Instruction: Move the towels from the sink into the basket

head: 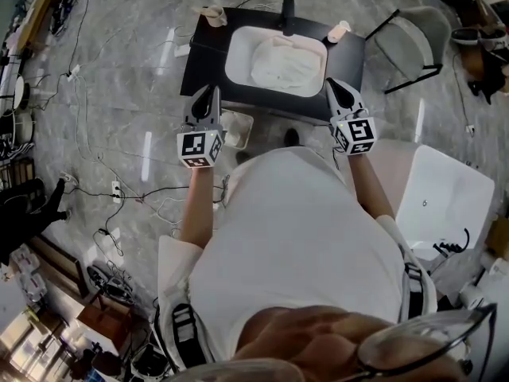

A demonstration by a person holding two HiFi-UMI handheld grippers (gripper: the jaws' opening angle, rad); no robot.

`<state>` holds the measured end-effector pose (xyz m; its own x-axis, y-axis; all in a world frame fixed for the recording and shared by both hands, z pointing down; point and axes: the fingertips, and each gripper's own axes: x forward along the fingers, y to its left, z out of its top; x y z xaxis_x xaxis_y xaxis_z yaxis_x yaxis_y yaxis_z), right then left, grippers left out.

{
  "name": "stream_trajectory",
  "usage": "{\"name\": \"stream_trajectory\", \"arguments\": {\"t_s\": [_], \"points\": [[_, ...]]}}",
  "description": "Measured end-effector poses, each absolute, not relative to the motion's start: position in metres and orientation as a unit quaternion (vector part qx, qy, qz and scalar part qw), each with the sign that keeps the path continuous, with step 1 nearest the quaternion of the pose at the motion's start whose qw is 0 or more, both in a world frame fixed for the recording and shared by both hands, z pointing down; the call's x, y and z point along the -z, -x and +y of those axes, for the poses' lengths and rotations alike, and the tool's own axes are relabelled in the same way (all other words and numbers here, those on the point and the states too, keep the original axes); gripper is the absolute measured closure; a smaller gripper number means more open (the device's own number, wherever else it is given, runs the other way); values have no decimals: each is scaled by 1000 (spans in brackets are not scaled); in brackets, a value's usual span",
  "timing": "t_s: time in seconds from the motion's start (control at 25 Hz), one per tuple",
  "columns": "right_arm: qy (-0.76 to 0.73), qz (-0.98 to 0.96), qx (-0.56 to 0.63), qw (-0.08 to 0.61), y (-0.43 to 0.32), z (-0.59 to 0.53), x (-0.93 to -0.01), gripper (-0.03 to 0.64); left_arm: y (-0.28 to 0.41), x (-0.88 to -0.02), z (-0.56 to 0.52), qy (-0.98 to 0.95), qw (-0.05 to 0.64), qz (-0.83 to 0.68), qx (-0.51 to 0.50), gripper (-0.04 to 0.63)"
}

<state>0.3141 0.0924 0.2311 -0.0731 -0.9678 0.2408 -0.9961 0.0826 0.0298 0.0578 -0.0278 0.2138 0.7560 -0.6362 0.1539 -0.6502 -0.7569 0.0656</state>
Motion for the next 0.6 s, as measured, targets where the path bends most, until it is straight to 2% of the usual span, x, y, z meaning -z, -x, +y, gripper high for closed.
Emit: {"name": "stream_trajectory", "arguments": {"t_s": [0.36, 0.6], "points": [[-681, -717, -104, 111, -346, 93, -259, 620, -112, -240, -41, -943, 61, -313, -94, 566], [-669, -717, -144, 134, -375, 82, -299, 620, -175, -303, -61, -944, 81, -273, -167, 565]]}}
